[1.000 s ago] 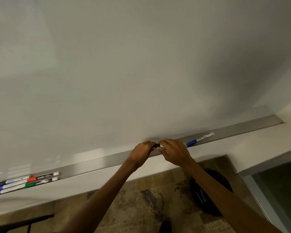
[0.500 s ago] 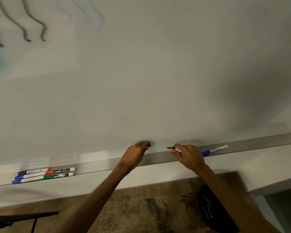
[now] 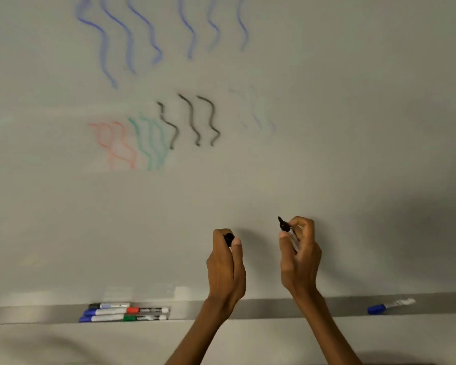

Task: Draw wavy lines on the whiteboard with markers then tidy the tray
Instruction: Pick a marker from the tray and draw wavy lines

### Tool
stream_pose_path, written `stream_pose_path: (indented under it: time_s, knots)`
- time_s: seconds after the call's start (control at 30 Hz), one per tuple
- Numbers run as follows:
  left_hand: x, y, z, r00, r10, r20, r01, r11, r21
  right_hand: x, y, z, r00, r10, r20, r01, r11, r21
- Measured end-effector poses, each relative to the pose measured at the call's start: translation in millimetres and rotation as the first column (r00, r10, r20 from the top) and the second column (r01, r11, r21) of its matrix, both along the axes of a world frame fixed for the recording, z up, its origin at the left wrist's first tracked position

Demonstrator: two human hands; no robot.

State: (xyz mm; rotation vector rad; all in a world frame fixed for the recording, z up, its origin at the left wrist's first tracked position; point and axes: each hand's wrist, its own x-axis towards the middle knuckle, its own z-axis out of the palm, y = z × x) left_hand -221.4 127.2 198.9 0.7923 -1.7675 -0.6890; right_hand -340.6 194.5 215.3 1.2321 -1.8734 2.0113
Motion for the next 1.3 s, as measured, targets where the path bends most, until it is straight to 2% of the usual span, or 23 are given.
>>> stream_pose_path:
  time_s: [0.13,0.23,0.33,0.43,0.57,0.7,0.8,1.1,1.17,1.3]
  knots:
    - [43.0,-25.0,64.2,0.988,0.078,-0.130,-0.105,0.971,-0.216,49.9,-23.4,60.1,0.997,0.051,0.049,-0.046,0.993,-0.110]
    - [80.2,-49.7,105.3,0.959,0.116,-0.257,-0.198,0.927,-0.319,84.4,-39.1,95.0,0.988,0.104,-0.112,-0.124,0.976,-0.181]
    - [115.6,-86.7,137.6,0.929,0.204,-0.310,-0.310,0.886,-0.345,114.0,-52.8,116.5,0.958,0.127,-0.255,-0.178,0.966,-0.186]
    - [146.6,-133.0,163.6,0.925,0.246,-0.290,-0.353,0.838,-0.415,139.2,-64.3,125.1,0.959,0.189,-0.210,-0.229,0.954,-0.191]
    - [175.6,-191.4,182.5,0.924,0.336,-0.180,-0.380,0.772,-0.510,157.4,-72.2,118.8,0.943,0.319,-0.096,-0.332,0.919,-0.213]
    - [181.8,-220.3,179.7,0.918,0.389,-0.083,-0.357,0.716,-0.600,164.3,-84.7,117.5,0.918,0.382,-0.106,-0.393,0.912,-0.117]
    - [177.2,-227.9,177.0,0.906,0.416,-0.083,-0.375,0.692,-0.617,170.8,-104.0,131.1,0.900,0.408,-0.156,-0.420,0.906,-0.055]
    - [177.5,-233.9,176.0,0.884,0.462,-0.074,-0.396,0.652,-0.647,204.1,-155.6,196.9,0.865,0.274,-0.420,-0.396,0.886,-0.239]
    - [177.7,-233.9,175.6,0.884,0.461,-0.082,-0.396,0.643,-0.656,206.9,-163.4,206.3,0.867,0.262,-0.424,-0.401,0.871,-0.283]
    - [177.7,-235.2,177.0,0.882,0.464,-0.087,-0.398,0.632,-0.666,210.3,-180.4,217.2,0.917,0.232,-0.326,-0.336,0.889,-0.312]
